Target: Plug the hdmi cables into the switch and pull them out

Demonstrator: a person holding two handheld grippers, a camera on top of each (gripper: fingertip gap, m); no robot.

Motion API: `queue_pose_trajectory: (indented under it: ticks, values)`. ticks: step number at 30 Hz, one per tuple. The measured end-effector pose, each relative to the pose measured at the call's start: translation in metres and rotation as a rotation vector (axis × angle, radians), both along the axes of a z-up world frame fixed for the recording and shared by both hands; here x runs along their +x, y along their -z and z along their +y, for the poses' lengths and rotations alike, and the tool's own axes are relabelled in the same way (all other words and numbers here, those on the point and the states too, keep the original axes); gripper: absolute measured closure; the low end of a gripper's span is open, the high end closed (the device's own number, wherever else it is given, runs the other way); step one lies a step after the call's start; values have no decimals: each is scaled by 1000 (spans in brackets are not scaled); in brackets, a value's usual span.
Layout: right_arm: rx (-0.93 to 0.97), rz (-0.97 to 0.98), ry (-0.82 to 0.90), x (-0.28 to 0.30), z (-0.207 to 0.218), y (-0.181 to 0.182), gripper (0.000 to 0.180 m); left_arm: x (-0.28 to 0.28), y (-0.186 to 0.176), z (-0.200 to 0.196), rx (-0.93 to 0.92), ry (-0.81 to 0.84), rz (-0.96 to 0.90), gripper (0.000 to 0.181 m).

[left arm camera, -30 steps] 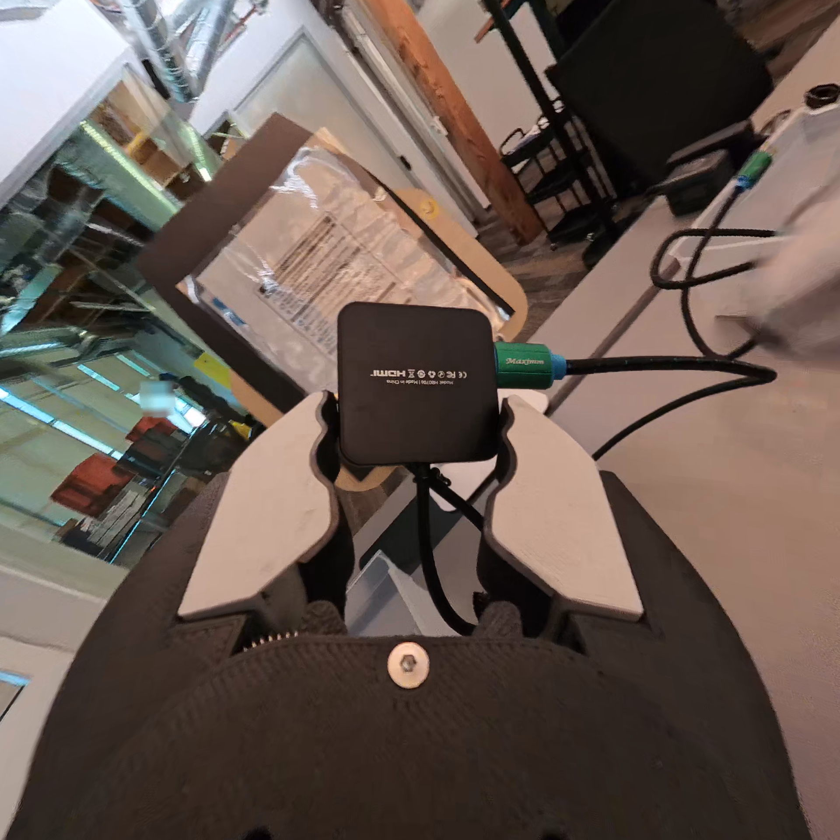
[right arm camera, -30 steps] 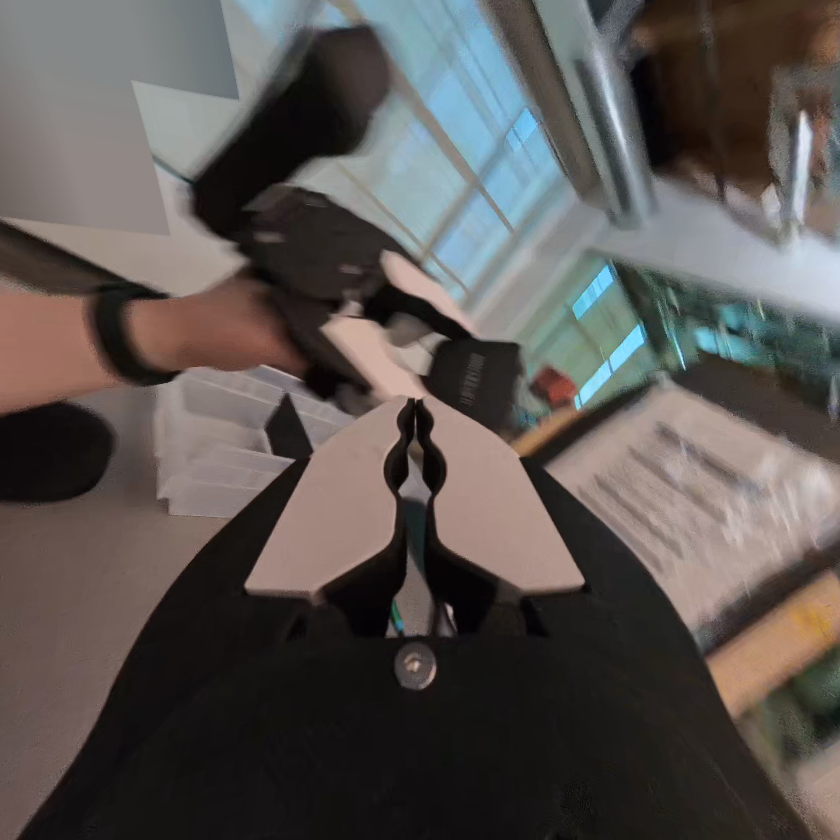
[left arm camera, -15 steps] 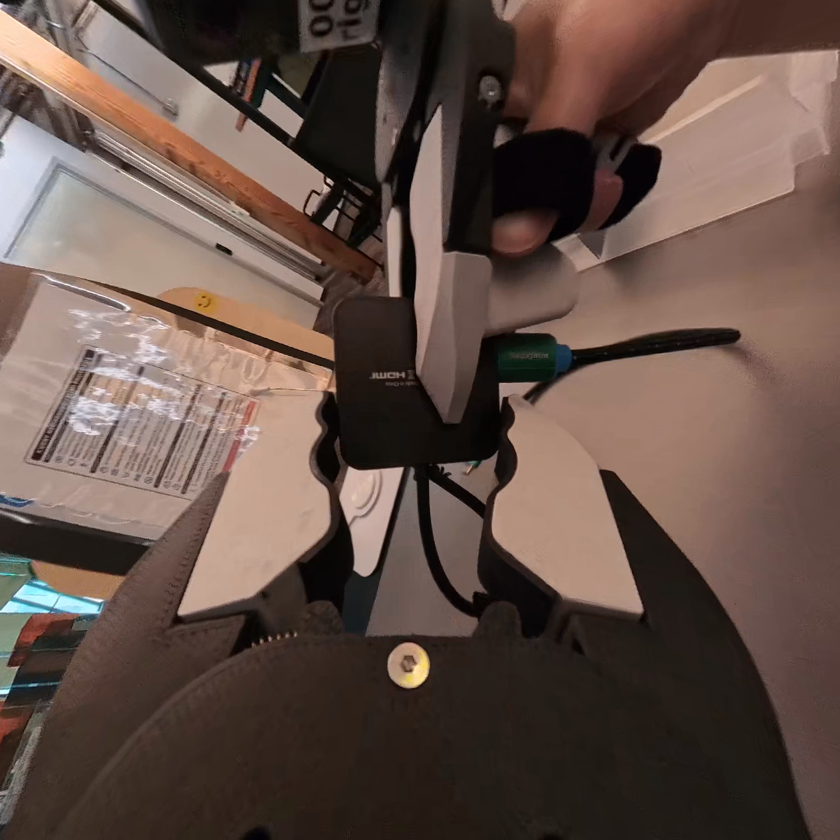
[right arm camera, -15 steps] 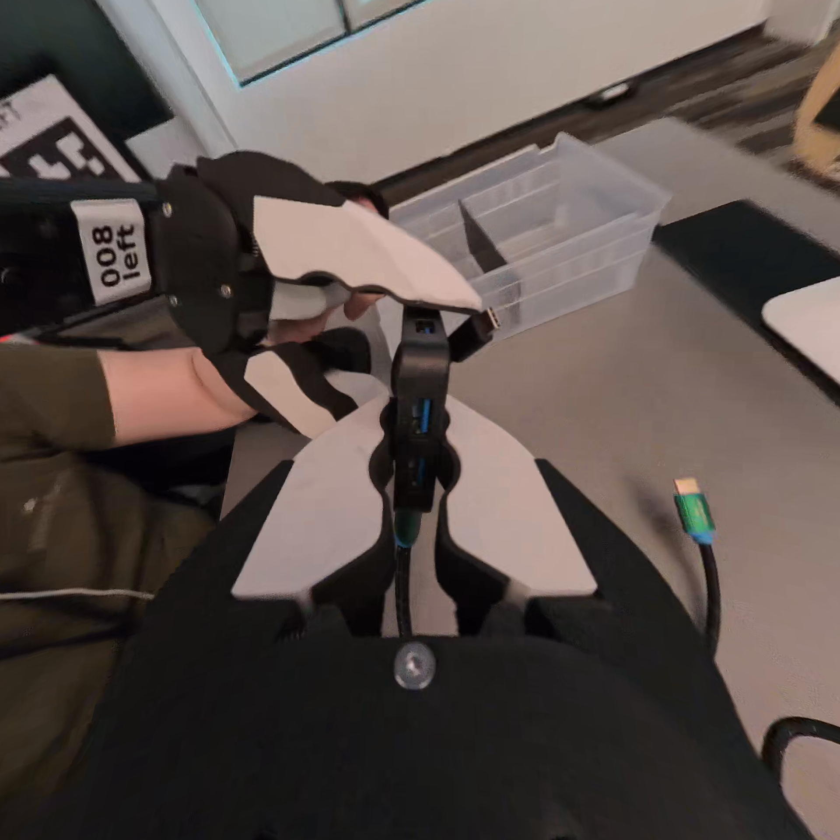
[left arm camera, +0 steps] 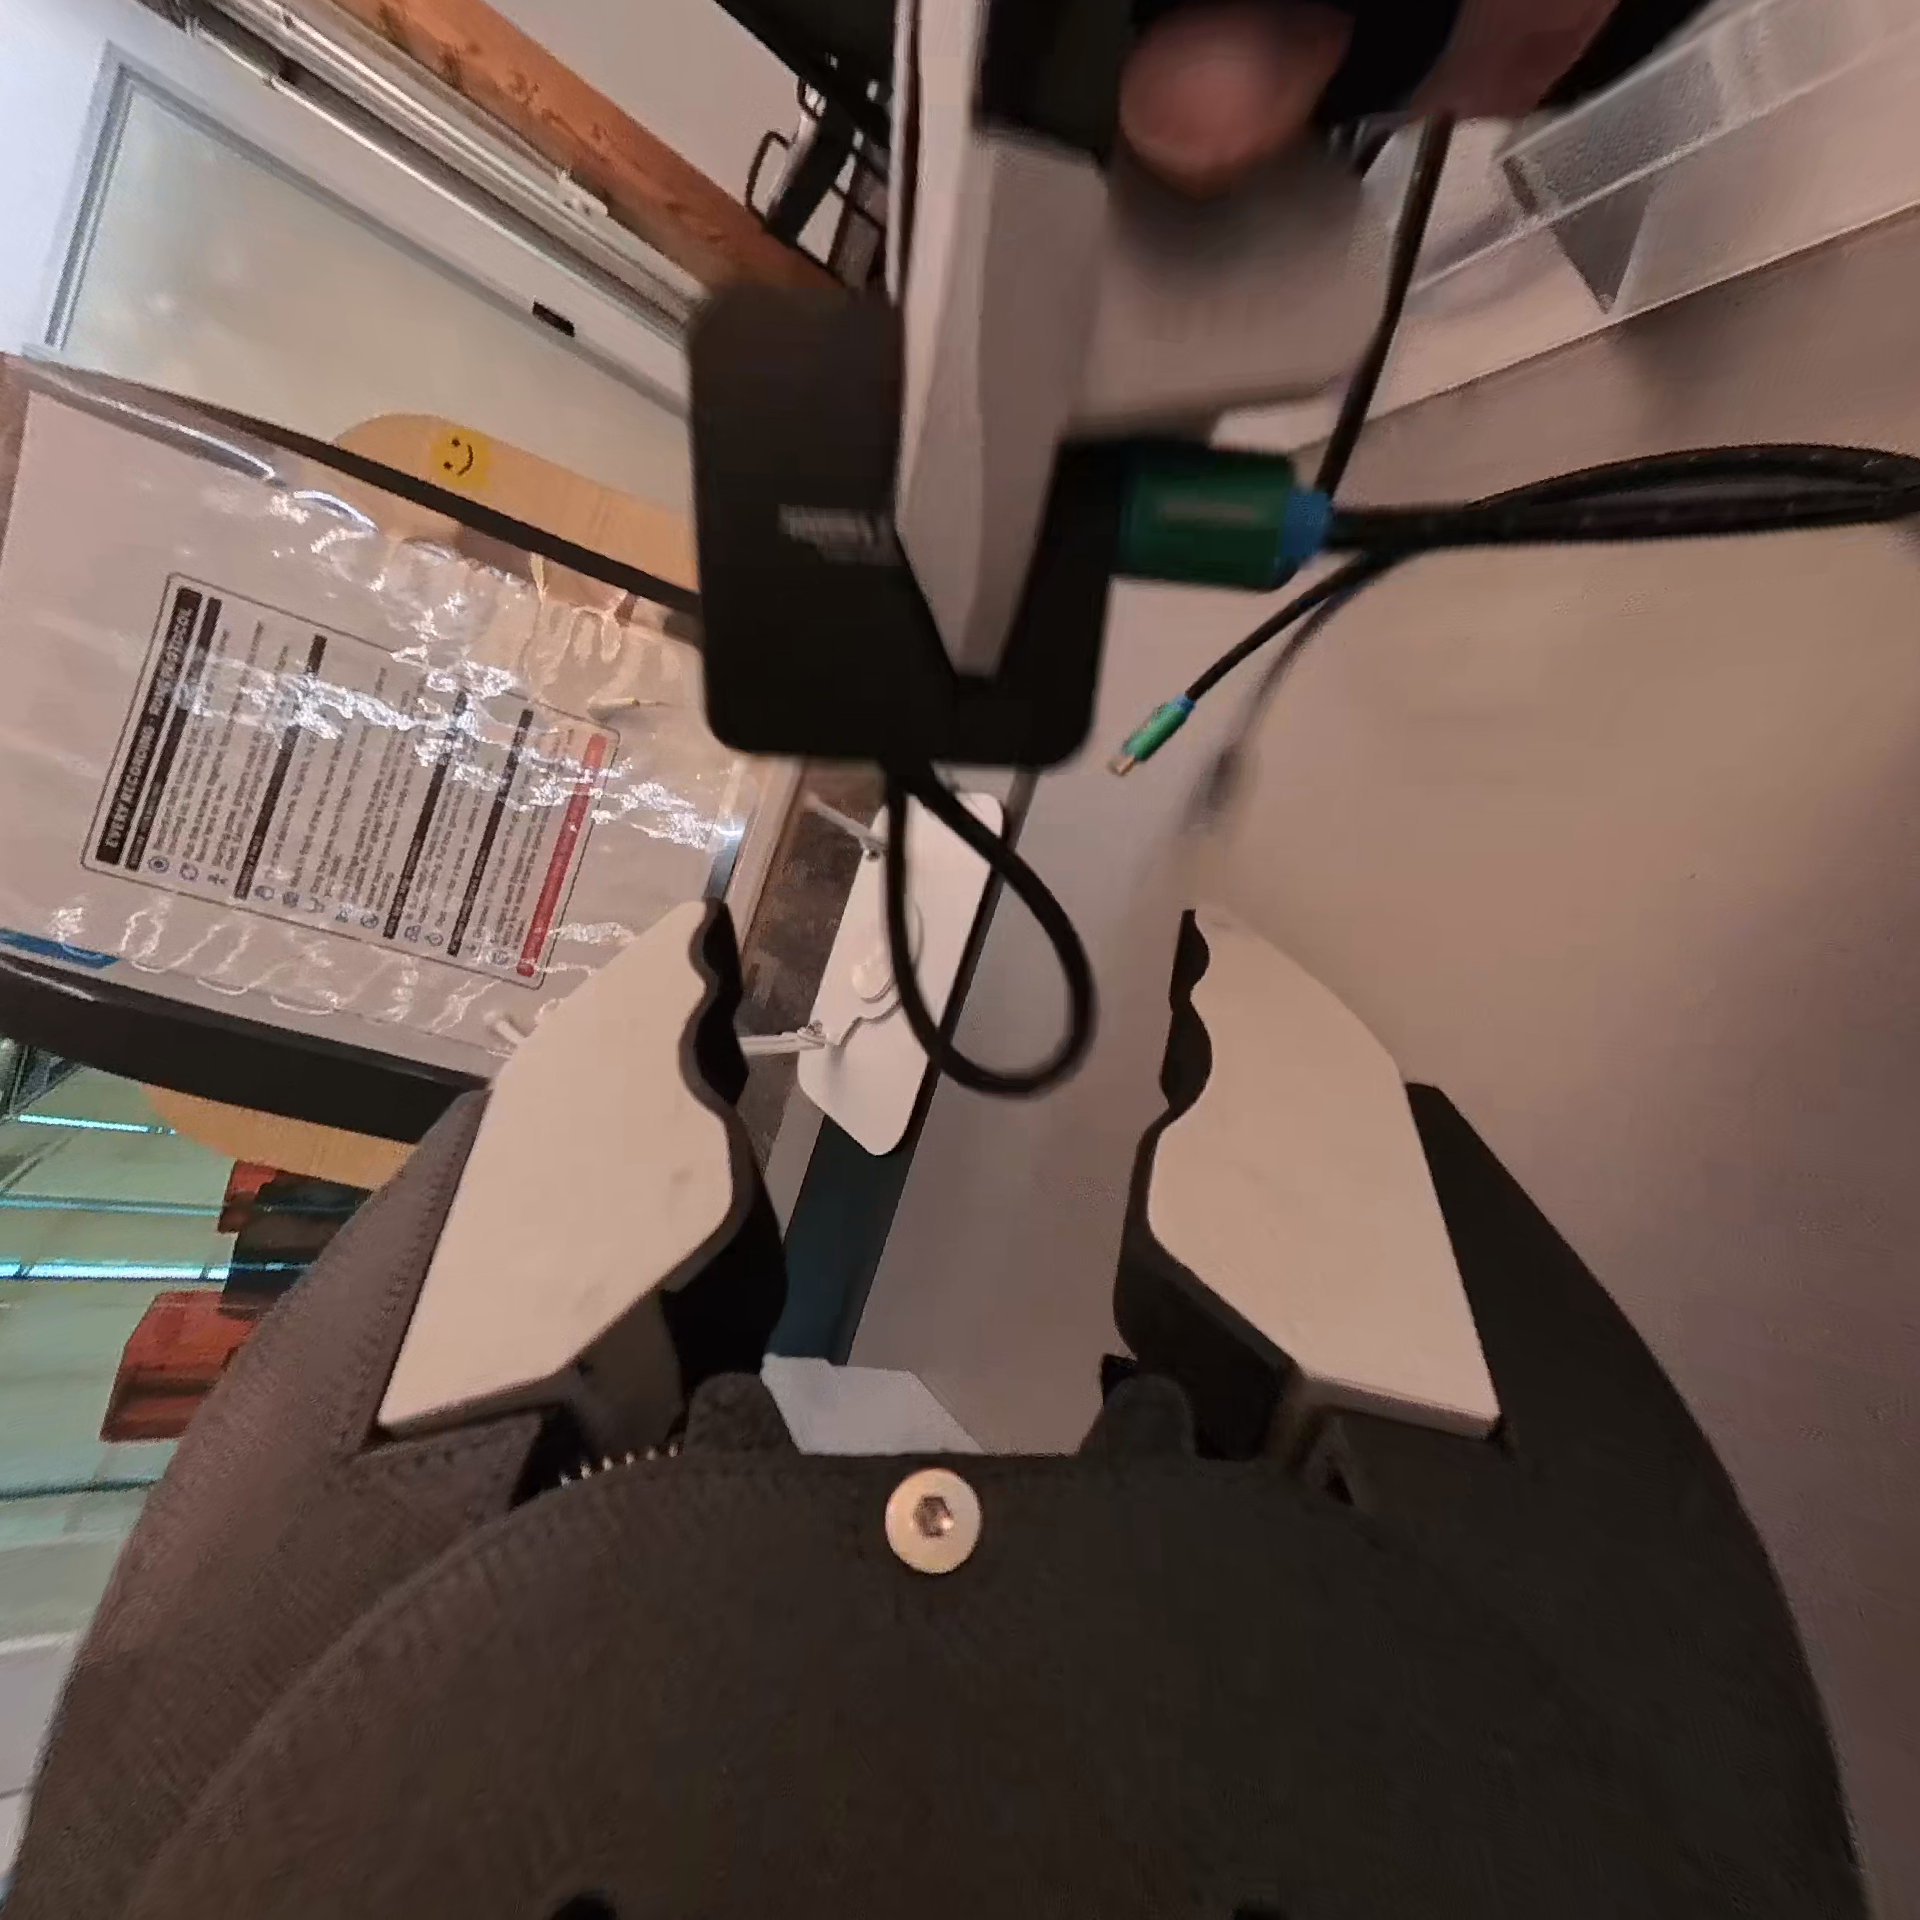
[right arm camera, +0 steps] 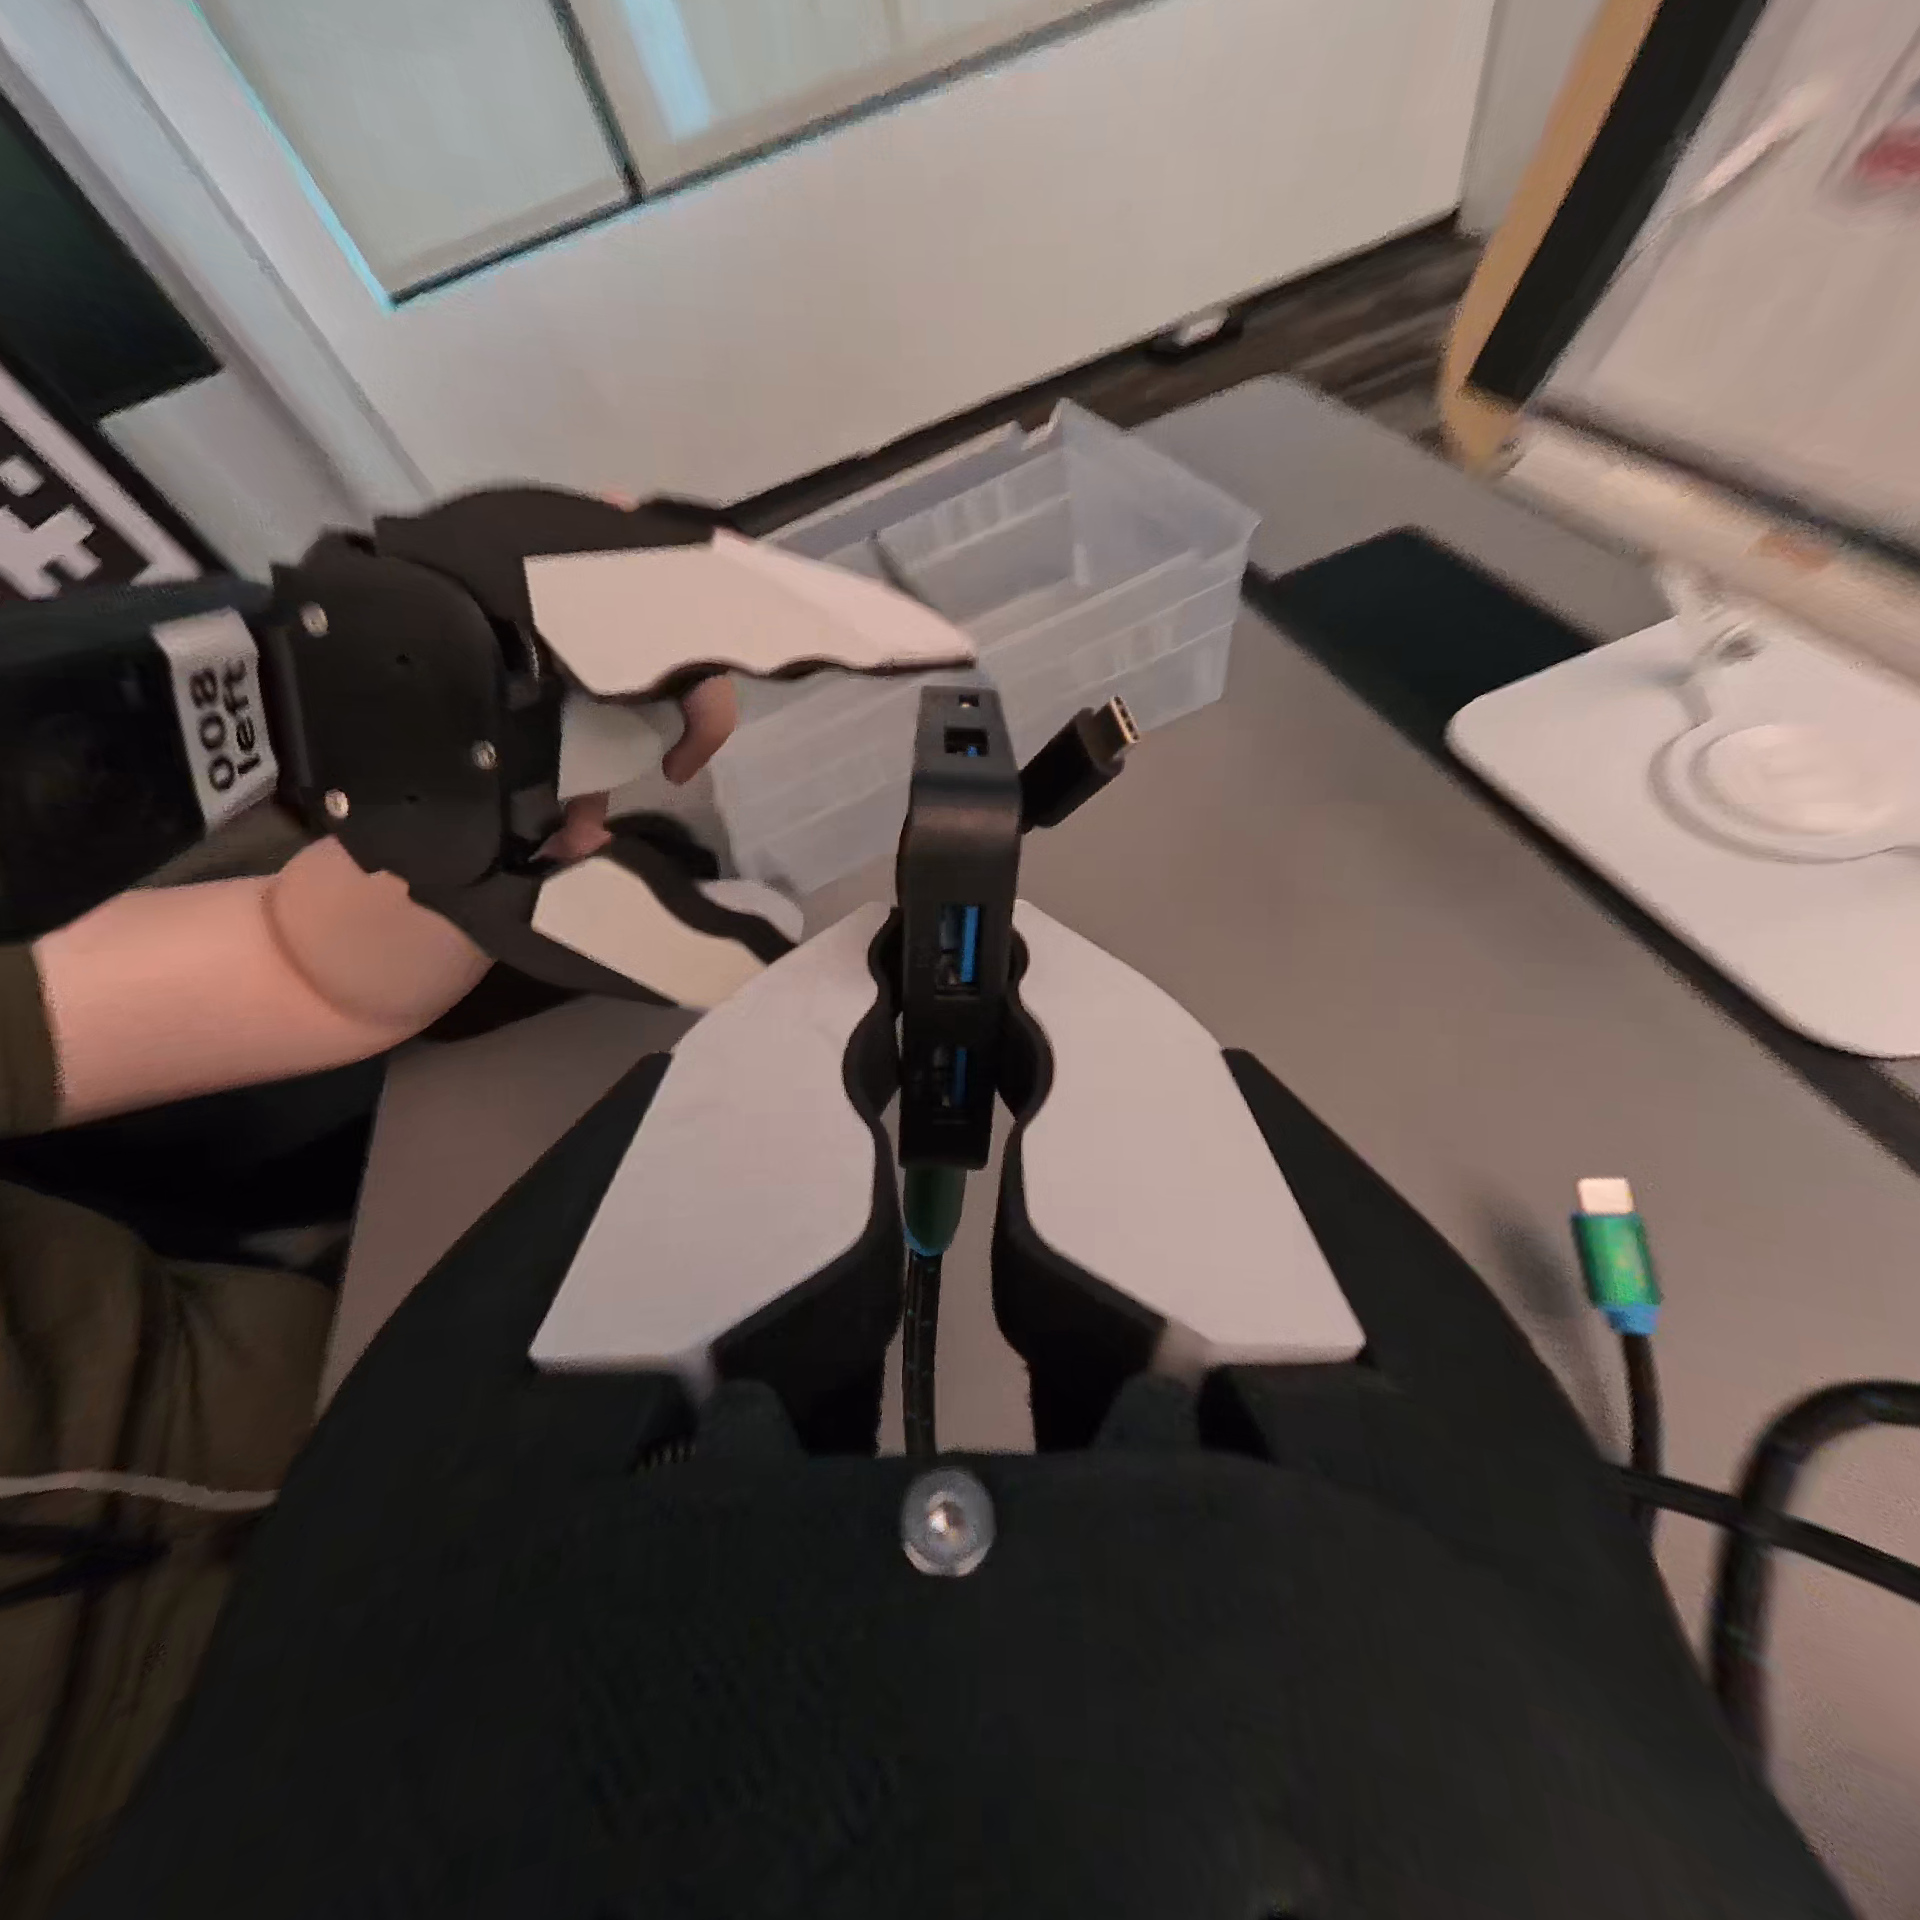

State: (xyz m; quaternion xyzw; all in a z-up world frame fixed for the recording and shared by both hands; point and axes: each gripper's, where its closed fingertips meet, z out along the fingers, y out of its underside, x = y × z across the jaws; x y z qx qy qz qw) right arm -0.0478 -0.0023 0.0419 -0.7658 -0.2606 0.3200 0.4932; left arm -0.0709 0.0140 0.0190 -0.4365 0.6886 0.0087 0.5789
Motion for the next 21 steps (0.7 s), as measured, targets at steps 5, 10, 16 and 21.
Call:
queue_pose_trajectory:
  ticks: [5,10,16,21]
  values:
    - [390,70,133,29,-18,-78,165,-3,2,7,5,-33,15,96]
    - [917,146,300,75,-86,-168,165,-3,3,10,11,-50,19,97]
    - [1055,135,399,122,-122,-190,165,0,14,10,-8,-56,55,96]
    - [906,343,192,113,-129,-192,166,2,20,11,-18,-63,76,96]
